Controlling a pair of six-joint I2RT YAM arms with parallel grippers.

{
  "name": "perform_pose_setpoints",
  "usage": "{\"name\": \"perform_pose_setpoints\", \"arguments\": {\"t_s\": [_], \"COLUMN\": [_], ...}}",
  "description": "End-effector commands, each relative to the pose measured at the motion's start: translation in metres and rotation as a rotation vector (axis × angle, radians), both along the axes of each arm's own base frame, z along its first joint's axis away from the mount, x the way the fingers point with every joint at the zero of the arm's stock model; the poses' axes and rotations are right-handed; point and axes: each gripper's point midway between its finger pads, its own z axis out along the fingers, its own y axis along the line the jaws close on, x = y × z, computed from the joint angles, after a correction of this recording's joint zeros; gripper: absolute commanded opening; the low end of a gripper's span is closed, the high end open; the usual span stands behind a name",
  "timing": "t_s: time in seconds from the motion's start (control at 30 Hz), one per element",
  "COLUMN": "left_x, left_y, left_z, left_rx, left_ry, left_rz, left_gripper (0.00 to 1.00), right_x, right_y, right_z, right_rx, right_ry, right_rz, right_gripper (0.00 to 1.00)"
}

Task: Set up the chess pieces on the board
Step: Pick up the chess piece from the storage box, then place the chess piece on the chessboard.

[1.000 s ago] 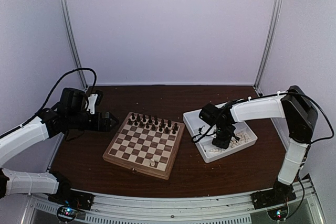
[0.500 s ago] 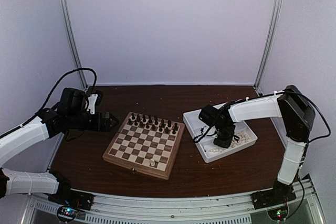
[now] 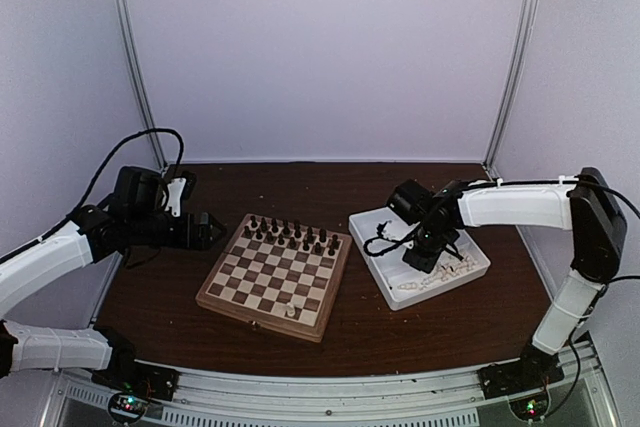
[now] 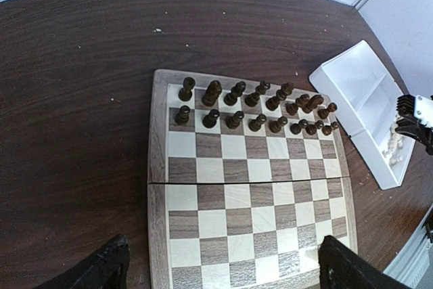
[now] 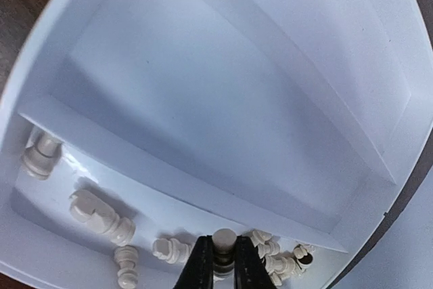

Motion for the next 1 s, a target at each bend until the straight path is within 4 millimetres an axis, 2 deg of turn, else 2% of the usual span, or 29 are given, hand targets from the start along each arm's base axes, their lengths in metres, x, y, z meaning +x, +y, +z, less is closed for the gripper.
{"name": "perform_pose_setpoints", "arguments": {"t_s": [0.0,0.13,0.33,0.47,0.6,0.7,0.97], "left_x": [0.004,0.003,0.001,-0.001,-0.004,-0.006,-0.009], "left_y": [-0.005,-0.004,-0.008,-0.008,-0.006,-0.006,-0.003], "left_z": [0.019,0.020,0.019,0.020,0.020,0.019,0.017], "left_rx": [-0.026,-0.032,-0.063,-0.070,-0.068,-0.070,-0.075], "left_ry": [-0.045,-0.045,-0.031,-0.036,-0.034,-0.026,-0.028], "left_rz": [-0.008,-0.005,-0.008,-0.013,-0.012,-0.016,-0.006], "left_gripper": [0.98,0.98,0.98,0.98,0.98,0.98,0.98], "right_x": [-0.008,-0.019,-0.035,-0.051,-0.067,-0.074,-0.092], "right_y": [0.031,0.062,0.138,0.184,0.221,0.238,0.256], "right_z": [0.026,0.050,0.091,0.102,0.101,0.093,0.054], "right_rx": [0.198,0.380,0.722,0.867,0.944,0.967,0.983], "right_ry": [-0.003,0.004,-0.020,-0.056,-0.088,-0.111,-0.084], "right_rz": [0.012,0.043,0.158,0.244,0.317,0.344,0.376], "right_gripper": [0.11,0.11,0.11,0.10,0.10,0.09,0.09]}}
